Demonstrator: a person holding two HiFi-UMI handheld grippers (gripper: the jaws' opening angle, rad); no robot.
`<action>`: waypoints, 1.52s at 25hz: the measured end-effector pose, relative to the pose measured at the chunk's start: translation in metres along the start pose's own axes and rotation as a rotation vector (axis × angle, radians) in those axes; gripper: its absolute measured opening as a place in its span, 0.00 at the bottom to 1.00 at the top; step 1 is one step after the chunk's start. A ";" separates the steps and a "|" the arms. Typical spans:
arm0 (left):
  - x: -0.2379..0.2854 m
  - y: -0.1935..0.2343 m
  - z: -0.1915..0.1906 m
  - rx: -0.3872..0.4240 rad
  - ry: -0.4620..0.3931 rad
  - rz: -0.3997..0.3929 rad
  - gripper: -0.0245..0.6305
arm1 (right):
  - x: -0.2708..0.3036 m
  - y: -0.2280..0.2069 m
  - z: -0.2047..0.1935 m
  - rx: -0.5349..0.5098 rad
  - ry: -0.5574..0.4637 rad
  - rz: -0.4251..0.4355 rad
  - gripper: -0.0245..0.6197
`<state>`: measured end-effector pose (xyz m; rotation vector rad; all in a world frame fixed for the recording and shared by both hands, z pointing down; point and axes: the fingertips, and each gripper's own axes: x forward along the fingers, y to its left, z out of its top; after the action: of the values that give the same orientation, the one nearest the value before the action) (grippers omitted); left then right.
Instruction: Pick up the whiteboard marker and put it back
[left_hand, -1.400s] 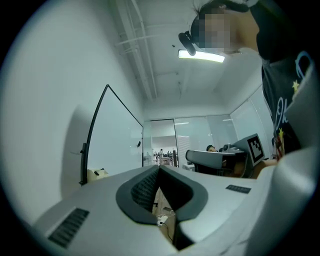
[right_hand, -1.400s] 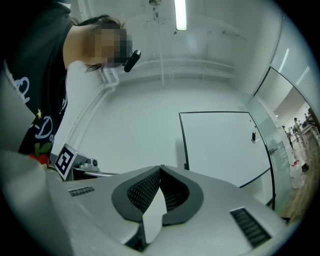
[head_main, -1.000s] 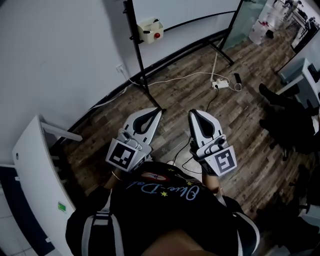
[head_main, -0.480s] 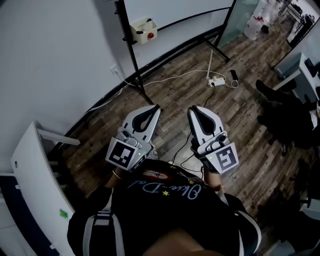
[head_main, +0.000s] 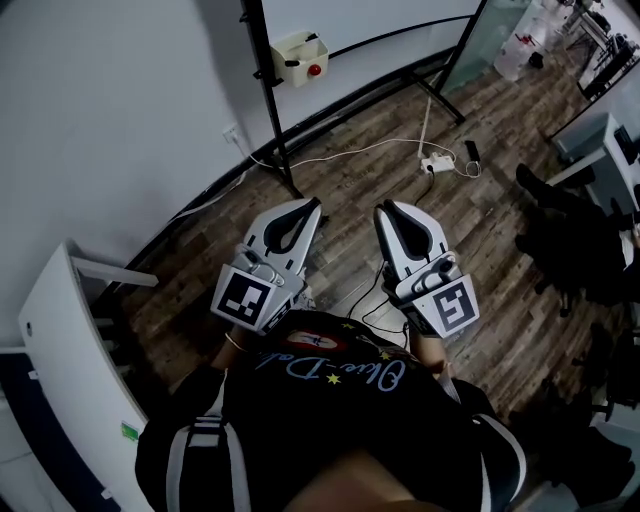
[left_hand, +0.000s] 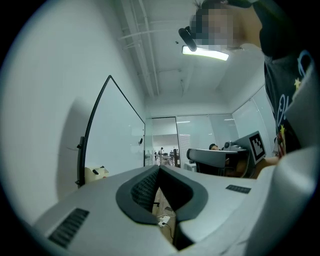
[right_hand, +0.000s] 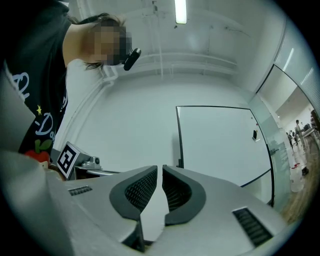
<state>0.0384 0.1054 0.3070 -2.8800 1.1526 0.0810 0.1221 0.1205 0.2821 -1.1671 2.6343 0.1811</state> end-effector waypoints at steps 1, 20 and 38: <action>0.000 0.005 0.000 0.000 0.000 0.005 0.04 | 0.004 0.000 -0.001 0.001 0.003 0.004 0.09; 0.018 0.072 -0.014 -0.010 0.028 0.043 0.04 | 0.075 -0.018 -0.029 -0.012 0.048 0.049 0.13; 0.047 0.125 -0.022 -0.021 0.033 0.035 0.04 | 0.125 -0.045 -0.051 -0.029 0.075 0.036 0.15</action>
<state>-0.0127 -0.0186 0.3242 -2.8904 1.2158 0.0481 0.0655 -0.0094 0.2957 -1.1575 2.7283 0.1869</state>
